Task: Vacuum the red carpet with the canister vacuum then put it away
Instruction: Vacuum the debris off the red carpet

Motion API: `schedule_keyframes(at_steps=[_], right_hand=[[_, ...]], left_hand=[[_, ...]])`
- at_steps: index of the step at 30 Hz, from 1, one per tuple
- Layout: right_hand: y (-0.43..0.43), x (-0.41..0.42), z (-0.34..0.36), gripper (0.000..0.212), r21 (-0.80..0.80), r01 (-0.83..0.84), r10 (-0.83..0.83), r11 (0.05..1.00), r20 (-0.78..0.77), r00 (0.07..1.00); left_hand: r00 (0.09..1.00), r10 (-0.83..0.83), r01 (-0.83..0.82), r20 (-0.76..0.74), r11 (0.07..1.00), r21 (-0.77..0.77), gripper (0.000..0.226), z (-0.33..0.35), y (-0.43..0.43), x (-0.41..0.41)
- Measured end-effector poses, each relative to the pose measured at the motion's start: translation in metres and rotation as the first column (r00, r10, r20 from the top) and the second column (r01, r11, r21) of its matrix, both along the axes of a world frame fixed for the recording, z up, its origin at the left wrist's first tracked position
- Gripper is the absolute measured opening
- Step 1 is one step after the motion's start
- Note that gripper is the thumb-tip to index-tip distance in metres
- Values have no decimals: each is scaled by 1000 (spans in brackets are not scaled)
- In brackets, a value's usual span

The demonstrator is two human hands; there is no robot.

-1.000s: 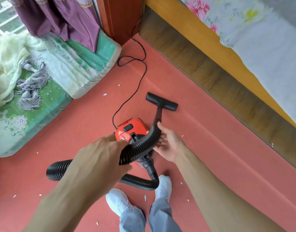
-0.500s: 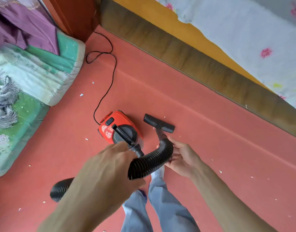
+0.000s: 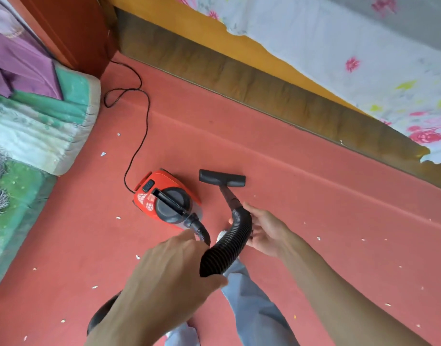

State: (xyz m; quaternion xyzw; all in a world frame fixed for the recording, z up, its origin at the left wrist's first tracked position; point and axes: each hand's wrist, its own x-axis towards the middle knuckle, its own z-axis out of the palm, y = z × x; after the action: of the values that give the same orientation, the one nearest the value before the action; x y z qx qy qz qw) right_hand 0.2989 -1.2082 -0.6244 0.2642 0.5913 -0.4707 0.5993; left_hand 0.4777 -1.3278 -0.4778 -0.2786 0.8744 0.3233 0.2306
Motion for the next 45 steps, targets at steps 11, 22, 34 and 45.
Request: schedule_keyframes(at_steps=[11,22,34,45], right_hand=[[-1,84,-13,38,88,89,-77,992,-133,988],[37,142,-3,30,86,284,-279,955,-72,958],[34,118,-13,24,58,438,-421,897,-192,887],[67,112,-16,32,43,565,-550,824,-179,816]], left_hand=[[998,-13,16,59,998,-54,38,-39,33,71],[999,-42,41,11,997,66,34,-26,17,118],[994,-100,102,-44,994,42,36,-45,29,89],[981,-186,189,-47,978,88,40,-40,38,63]])
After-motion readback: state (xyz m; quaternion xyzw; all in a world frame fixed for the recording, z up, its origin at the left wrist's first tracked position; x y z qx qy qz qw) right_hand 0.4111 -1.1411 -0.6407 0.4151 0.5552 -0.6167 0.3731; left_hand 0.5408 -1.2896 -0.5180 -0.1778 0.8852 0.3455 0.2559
